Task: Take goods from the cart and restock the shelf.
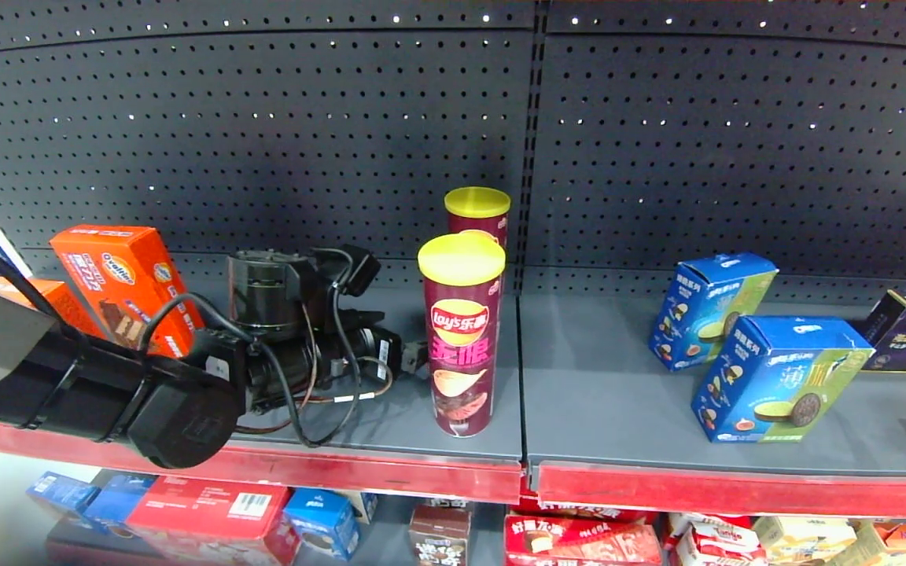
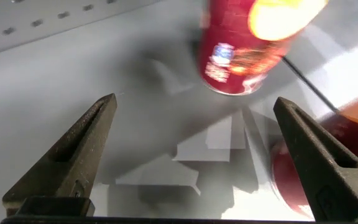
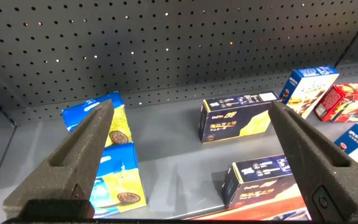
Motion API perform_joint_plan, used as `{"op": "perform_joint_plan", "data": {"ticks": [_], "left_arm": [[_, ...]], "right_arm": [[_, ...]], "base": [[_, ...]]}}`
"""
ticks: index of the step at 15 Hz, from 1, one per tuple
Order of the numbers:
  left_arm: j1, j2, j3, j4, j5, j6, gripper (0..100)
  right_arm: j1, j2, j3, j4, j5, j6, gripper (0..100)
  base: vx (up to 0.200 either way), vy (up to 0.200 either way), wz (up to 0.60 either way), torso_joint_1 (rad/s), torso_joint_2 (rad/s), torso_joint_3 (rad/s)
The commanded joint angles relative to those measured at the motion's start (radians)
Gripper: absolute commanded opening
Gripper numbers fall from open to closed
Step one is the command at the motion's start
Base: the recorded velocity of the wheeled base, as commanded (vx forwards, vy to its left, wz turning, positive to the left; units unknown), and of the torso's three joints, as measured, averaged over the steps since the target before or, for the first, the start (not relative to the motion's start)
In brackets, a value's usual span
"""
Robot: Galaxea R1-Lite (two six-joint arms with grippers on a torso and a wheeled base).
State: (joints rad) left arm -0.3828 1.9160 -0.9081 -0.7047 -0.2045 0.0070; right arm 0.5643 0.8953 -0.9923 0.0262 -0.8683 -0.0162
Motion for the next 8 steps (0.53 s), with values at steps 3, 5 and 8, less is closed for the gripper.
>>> {"op": "perform_joint_plan", "data": {"ticks": [3, 5, 8], "left_arm": [[0.045, -0.063, 0.025, -0.001, 0.011, -0.016, 100], [0.076, -0.126, 0.067, -0.001, 0.011, -0.016, 100], [0.159, -0.267, 0.163, -0.002, 0.011, -0.015, 100]], "right_arm": [[0.003, 0.001, 0.0, -0.002, 0.002, -0.001, 100], [0.005, -0.001, 0.0, -0.002, 0.002, -0.001, 100], [0.003, -0.007, 0.0, -0.005, 0.003, -0.001, 100]], "base": [[0.0, 0.0, 0.0, 0.0, 0.0, 0.0], [0.0, 0.0, 0.0, 0.0, 0.0, 0.0], [0.0, 0.0, 0.0, 0.0, 0.0, 0.0]]}}
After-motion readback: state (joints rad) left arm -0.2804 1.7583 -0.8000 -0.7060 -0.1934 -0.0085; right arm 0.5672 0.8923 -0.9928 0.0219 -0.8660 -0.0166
